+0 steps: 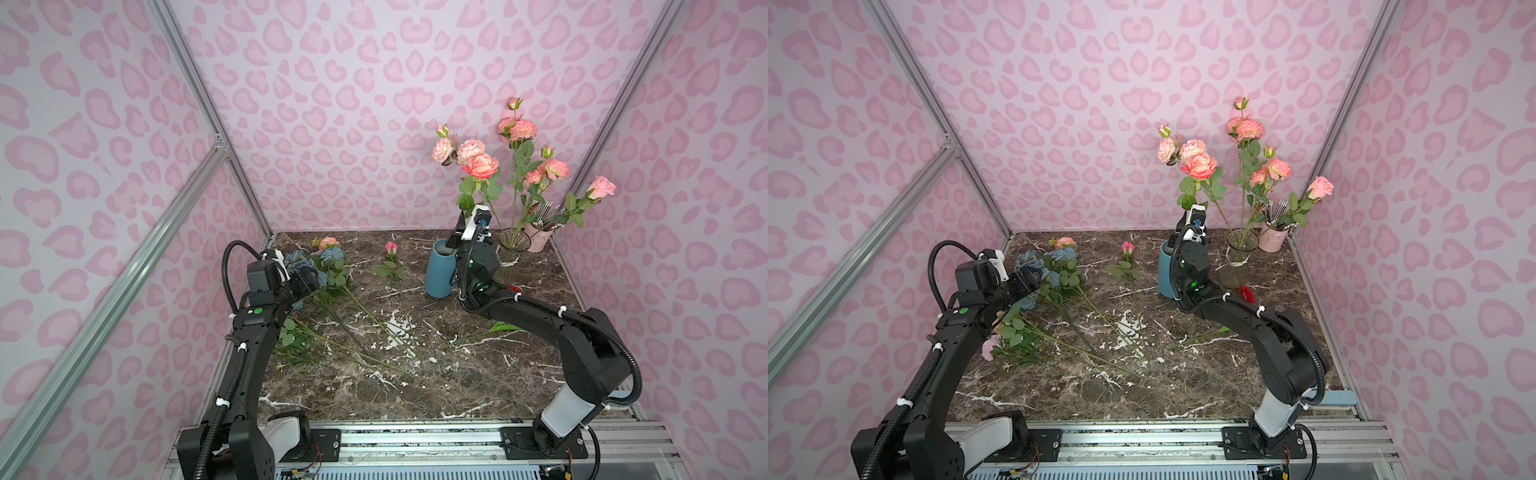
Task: Place the pink flowers into the vase
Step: Place the flower in the vase.
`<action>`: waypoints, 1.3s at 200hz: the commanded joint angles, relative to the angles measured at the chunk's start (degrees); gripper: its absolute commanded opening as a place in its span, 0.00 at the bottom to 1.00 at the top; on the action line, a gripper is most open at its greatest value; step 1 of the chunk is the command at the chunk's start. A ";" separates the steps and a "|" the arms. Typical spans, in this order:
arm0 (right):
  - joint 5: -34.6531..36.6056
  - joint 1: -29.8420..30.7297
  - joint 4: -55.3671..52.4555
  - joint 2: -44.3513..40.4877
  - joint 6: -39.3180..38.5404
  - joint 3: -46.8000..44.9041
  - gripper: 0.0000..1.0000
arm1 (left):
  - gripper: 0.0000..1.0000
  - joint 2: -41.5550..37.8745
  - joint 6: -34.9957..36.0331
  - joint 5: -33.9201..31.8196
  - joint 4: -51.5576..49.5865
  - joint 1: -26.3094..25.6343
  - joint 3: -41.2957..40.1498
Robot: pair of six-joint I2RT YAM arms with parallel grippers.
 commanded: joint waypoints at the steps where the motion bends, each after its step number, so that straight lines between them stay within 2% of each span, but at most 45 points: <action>1: 1.30 0.80 -1.28 -2.32 0.32 -0.28 0.38 | 0.82 -0.60 0.21 -1.25 2.11 0.12 0.20; 24: 3.98 2.27 -7.69 -4.90 0.81 0.20 0.39 | 0.81 -1.33 0.39 -3.07 1.44 0.04 0.27; 53: 5.77 4.13 -22.88 -8.72 6.70 1.77 0.39 | 0.80 -2.75 0.56 -6.49 -0.04 -0.69 0.29; 97: 0.21 5.14 -48.73 -13.61 19.41 5.35 0.37 | 0.78 -3.60 -2.34 -13.49 -6.03 -6.45 2.33; 114: -2.22 6.03 -55.96 -15.01 21.44 6.60 0.36 | 0.75 -2.89 -5.23 -10.48 -8.00 -6.60 2.19; 139: -3.63 8.13 -64.46 -16.70 23.05 7.77 0.36 | 0.63 -3.53 -8.98 -8.91 -8.06 -8.46 0.07; 174: -7.45 9.97 -68.35 -20.99 25.15 4.76 0.35 | 0.64 -3.46 -14.83 -6.14 -6.25 -13.46 -4.73; 200: -10.41 10.34 -68.16 -24.51 26.34 1.66 0.36 | 0.66 -2.03 -17.51 -10.55 -7.01 -18.84 -5.70; 260: -10.80 10.18 -68.68 -29.51 26.72 -1.70 0.35 | 0.69 5.84 -22.68 -11.12 -2.57 -19.28 -8.51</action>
